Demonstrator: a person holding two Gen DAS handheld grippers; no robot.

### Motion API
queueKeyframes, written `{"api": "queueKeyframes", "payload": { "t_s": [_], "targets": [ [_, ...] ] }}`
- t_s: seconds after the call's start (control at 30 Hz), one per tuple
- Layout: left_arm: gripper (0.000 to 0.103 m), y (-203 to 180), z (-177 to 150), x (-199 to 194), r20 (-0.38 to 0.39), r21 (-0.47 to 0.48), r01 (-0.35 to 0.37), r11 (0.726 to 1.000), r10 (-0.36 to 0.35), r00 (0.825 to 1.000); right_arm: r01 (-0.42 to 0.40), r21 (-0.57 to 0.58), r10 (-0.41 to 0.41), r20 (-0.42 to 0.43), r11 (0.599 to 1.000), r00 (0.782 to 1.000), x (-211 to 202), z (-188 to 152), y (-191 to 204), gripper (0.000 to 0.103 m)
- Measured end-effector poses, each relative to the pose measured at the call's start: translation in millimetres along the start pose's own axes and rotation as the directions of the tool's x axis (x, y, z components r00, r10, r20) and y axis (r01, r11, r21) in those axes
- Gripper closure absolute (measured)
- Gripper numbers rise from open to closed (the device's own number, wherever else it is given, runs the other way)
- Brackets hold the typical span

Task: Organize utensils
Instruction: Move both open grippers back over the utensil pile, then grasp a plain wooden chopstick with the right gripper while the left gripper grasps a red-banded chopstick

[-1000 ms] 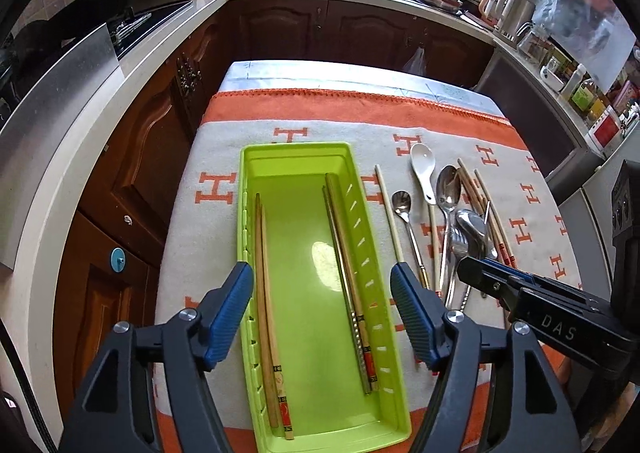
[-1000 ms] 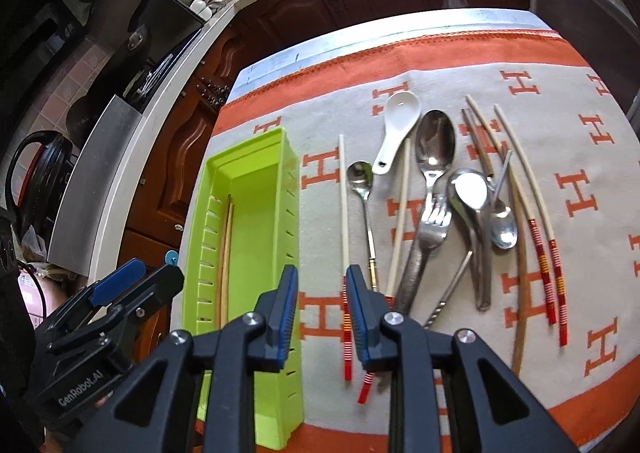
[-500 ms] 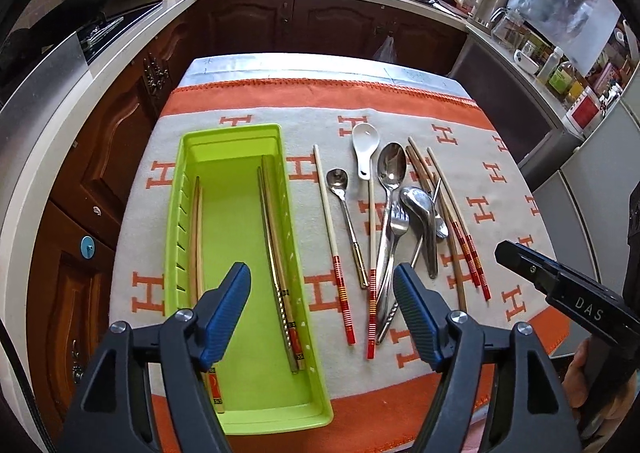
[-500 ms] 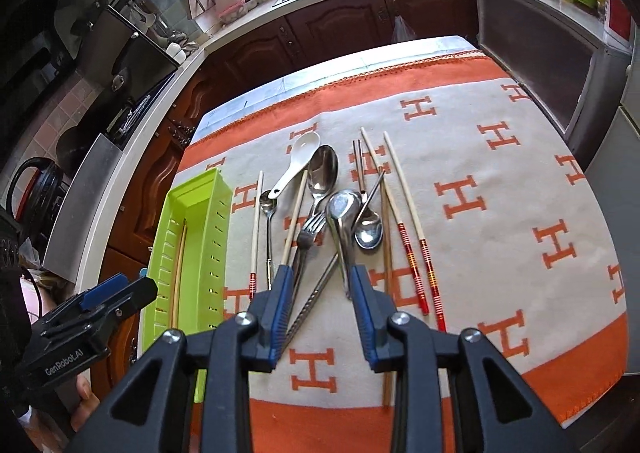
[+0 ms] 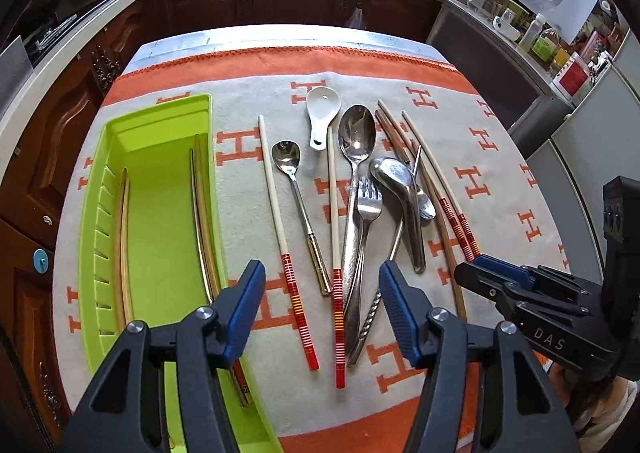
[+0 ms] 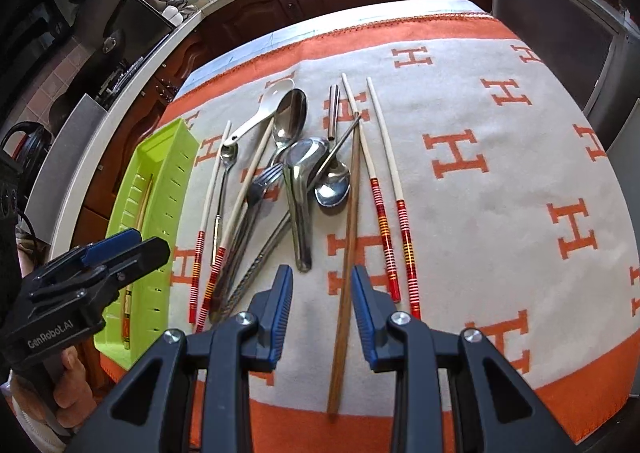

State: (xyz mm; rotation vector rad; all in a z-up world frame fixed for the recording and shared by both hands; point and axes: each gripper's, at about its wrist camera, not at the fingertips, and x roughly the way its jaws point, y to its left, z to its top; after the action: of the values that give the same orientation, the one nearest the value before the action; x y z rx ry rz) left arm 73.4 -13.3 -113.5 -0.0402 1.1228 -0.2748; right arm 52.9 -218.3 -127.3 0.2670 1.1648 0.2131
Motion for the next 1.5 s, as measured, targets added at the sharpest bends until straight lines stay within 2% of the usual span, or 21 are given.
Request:
{"api": "queueKeyframes", "payload": {
  "t_s": [0.13, 0.27, 0.33, 0.43, 0.57, 0.63, 0.7, 1.07, 1.4, 1.5],
  "targets": [
    [0.053, 5.8, 3.7, 9.0, -0.011, -0.023, 0.018, 1.000, -0.018, 1.000, 0.043, -0.029, -0.043, -0.031, 0.999, 0.999, 22.1, -2.0, -3.1, 0.074],
    [0.055, 8.6, 9.9, 12.2, 0.006, -0.025, 0.027, 0.999, -0.027, 1.000, 0.113, -0.111, -0.112, 0.019, 0.987, 0.994, 25.9, -3.6, 5.2, 0.076],
    [0.059, 8.2, 13.1, 14.3, 0.008, -0.022, 0.032, 0.999, -0.031, 0.999, 0.170, -0.148, -0.165, 0.042, 0.974, 0.985, 27.7, -4.7, 9.3, 0.088],
    [0.063, 6.2, 18.0, 20.5, 0.002, -0.014, 0.044, 0.999, -0.044, 0.999, 0.220, -0.186, -0.211, 0.066, 0.958, 0.975, 28.5, -6.5, 11.7, 0.095],
    [0.073, 2.3, 26.1, 32.2, -0.016, -0.009, 0.066, 0.998, -0.066, 0.998, 0.188, -0.130, -0.183, 0.053, 0.973, 0.982, 24.8, -5.8, 1.8, 0.096],
    [0.083, 0.6, 29.8, 37.9, -0.025, -0.004, 0.074, 0.997, -0.074, 0.997, 0.170, -0.109, -0.166, 0.047, 0.979, 0.985, 24.3, -4.7, -1.8, 0.096],
    [0.088, -1.5, 33.4, 44.5, -0.037, 0.004, 0.078, 0.997, -0.078, 0.996, 0.158, -0.100, -0.154, 0.045, 0.982, 0.987, 24.0, -4.6, -3.4, 0.096],
    [0.091, -10.7, 39.2, 81.6, -0.123, 0.023, 0.038, 0.999, -0.035, 0.992, 0.100, -0.047, -0.098, 0.038, 0.994, 0.994, 23.1, -4.1, -11.8, 0.096],
    [0.091, -0.9, 38.7, 83.0, -0.106, -0.001, 0.035, 0.999, -0.035, 0.994, 0.075, -0.035, -0.073, 0.040, 0.997, 0.996, 22.6, -4.2, -16.1, 0.096],
    [0.091, -7.0, 36.7, 81.9, -0.095, 0.028, 0.002, 1.000, 0.001, 0.995, 0.075, -0.037, -0.073, 0.041, 0.997, 0.996, 22.3, -4.4, -16.2, 0.096]
  ]
}}
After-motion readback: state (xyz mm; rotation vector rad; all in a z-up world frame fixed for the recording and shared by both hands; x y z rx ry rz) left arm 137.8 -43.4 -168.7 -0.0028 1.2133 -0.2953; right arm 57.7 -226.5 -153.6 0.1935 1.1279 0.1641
